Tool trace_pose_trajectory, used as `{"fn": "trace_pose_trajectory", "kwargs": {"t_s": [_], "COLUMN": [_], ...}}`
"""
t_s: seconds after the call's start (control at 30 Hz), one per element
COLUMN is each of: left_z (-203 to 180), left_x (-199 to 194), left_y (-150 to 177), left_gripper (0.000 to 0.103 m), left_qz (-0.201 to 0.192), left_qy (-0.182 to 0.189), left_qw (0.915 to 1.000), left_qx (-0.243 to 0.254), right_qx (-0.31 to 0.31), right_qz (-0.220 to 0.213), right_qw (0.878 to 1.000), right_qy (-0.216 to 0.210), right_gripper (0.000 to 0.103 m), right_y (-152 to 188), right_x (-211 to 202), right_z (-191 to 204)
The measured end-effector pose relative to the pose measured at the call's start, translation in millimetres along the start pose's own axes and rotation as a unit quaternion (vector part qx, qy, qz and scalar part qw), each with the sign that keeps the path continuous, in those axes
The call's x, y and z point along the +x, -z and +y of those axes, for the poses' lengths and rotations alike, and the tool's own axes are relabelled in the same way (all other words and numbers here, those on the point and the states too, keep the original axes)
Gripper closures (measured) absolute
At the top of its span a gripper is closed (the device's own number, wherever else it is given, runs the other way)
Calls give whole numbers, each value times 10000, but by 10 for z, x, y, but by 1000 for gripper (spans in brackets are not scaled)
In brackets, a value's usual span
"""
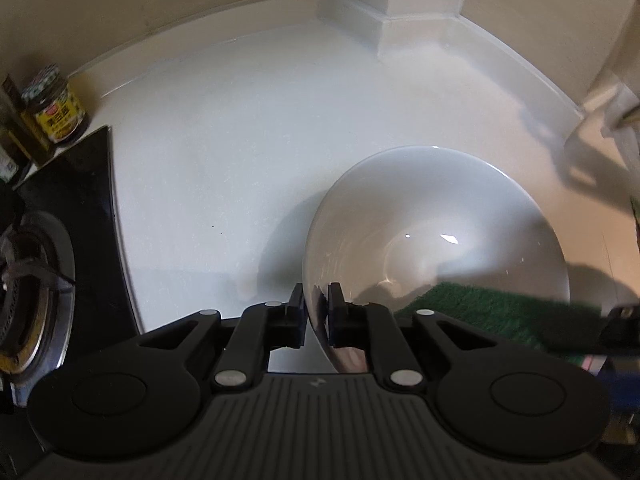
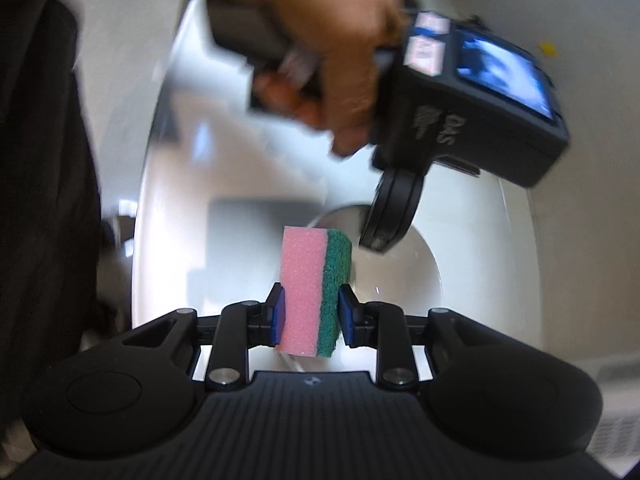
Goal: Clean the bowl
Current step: 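Scrub the bowl interior with the sponge in the right tool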
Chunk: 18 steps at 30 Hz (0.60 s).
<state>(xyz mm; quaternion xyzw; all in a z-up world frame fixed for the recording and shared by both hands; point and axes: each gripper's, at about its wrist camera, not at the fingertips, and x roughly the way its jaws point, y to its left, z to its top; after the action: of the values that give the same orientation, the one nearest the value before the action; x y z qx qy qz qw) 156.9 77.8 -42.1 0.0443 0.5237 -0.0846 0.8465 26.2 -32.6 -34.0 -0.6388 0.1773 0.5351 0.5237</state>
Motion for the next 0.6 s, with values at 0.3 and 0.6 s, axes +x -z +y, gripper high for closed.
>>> {"fn": "trace_pose_trajectory", "kwargs": {"t_s": [0.3, 0.6], "left_z": [62, 74], "left_x": [-38, -69], "left_y": [26, 47], "left_gripper": [83, 86], "left_qz": [48, -4], "left_qy": [11, 13], "left_qw": [9997, 9997], "left_qx": [-218, -231], "right_qx": [-335, 1727], "right_qz": [192, -483], "right_qw": [9993, 9830], "right_qy": [13, -394], "right_gripper": [79, 80], "right_y": [113, 246], "right_x": [-67, -269], "right_z": [63, -378]}}
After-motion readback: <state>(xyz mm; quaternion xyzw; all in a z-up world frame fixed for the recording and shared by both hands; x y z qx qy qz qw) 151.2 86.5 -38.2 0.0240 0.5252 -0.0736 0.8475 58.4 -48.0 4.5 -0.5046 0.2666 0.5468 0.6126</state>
